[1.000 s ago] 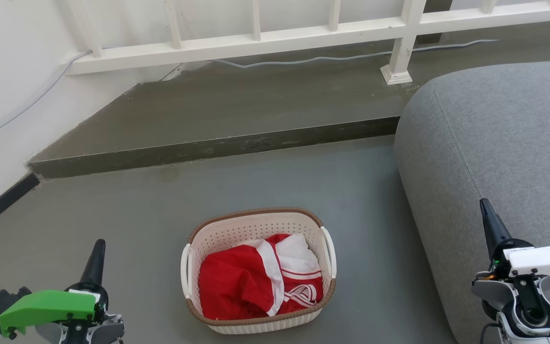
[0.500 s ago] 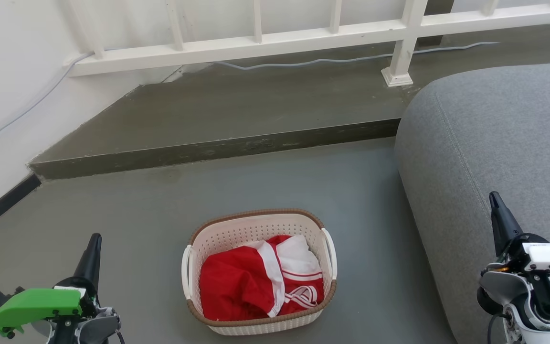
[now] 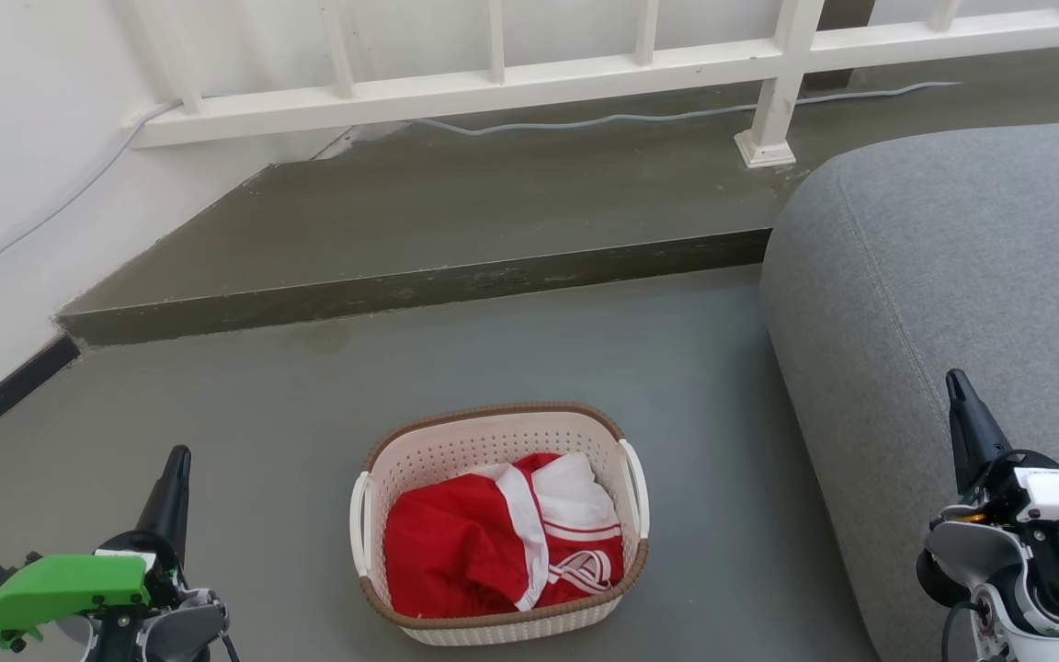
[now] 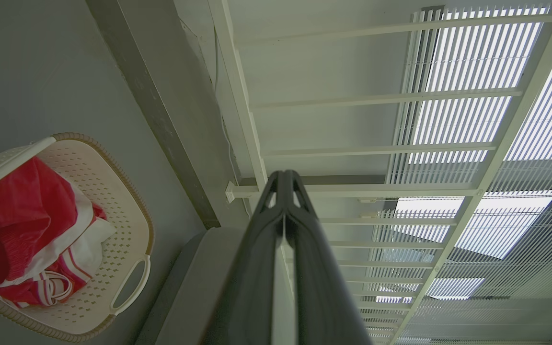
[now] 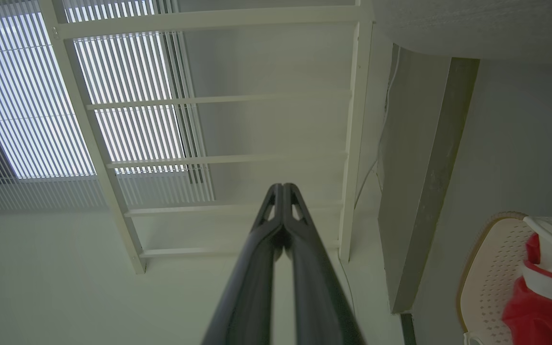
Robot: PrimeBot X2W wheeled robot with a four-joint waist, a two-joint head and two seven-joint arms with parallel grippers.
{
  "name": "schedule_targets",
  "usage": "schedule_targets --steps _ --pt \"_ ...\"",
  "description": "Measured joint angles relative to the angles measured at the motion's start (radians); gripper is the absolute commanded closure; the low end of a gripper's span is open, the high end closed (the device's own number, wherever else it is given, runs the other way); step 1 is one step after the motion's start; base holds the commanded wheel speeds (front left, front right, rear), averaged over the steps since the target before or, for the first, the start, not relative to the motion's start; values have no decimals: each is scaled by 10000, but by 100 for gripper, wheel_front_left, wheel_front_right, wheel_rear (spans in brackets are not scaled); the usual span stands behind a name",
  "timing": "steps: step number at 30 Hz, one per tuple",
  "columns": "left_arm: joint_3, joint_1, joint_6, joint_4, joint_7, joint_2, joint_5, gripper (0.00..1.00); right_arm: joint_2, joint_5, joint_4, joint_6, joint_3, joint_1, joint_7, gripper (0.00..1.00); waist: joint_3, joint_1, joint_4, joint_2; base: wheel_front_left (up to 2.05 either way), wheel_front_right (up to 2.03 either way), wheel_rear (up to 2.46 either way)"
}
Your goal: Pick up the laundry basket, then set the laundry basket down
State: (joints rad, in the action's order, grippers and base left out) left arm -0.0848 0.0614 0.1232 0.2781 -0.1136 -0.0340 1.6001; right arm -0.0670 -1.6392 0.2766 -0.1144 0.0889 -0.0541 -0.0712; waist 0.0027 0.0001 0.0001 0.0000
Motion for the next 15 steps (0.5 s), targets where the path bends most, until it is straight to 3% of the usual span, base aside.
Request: schedule_targets --steps 15 --pt "0 0 0 -2 0 0 0 100 2 0 31 0 8 -3 0 100 0 0 -1 0 0 0 0"
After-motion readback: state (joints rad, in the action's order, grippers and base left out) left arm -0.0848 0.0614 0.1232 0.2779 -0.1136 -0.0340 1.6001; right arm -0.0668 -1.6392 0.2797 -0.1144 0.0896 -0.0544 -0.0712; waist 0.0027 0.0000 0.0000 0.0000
